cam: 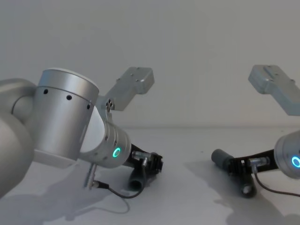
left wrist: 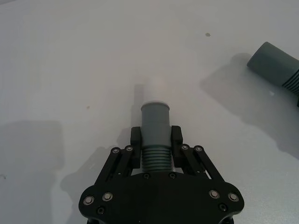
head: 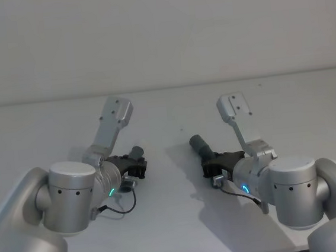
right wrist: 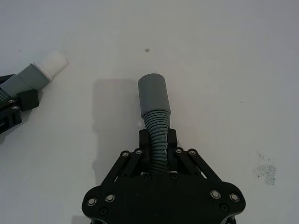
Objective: Use both hands to pick up one end of the pipe from the table, align the ends, and insert them.
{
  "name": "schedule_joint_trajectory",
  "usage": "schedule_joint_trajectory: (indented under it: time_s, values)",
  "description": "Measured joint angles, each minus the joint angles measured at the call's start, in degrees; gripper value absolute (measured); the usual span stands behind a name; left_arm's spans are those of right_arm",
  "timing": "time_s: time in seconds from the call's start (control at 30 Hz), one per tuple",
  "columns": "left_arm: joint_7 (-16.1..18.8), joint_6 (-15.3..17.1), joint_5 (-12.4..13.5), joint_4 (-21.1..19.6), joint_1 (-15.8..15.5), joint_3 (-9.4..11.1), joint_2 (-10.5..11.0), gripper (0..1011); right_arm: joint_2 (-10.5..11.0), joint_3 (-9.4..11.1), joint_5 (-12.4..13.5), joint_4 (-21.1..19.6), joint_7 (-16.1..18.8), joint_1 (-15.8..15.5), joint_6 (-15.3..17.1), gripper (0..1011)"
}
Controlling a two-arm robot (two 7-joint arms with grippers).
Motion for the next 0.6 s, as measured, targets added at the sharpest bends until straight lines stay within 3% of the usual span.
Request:
schedule_joint_trajectory:
  time_s: [0.3, 0.6]
  values:
    - [-1.3, -0.4, 0.7, 0.4, -0.9, 1.1, 0.3, 336, 0.3, 0.0, -0.1, -0.4, 0.4, -0.3, -0.6, 173]
    - [-4.9, -4.1, 2.2, 0.0, -2.9, 3.8, 1.3, 336, 2.8, -0.4, -0.7, -2.7, 2.9, -1.7, -4.9, 168]
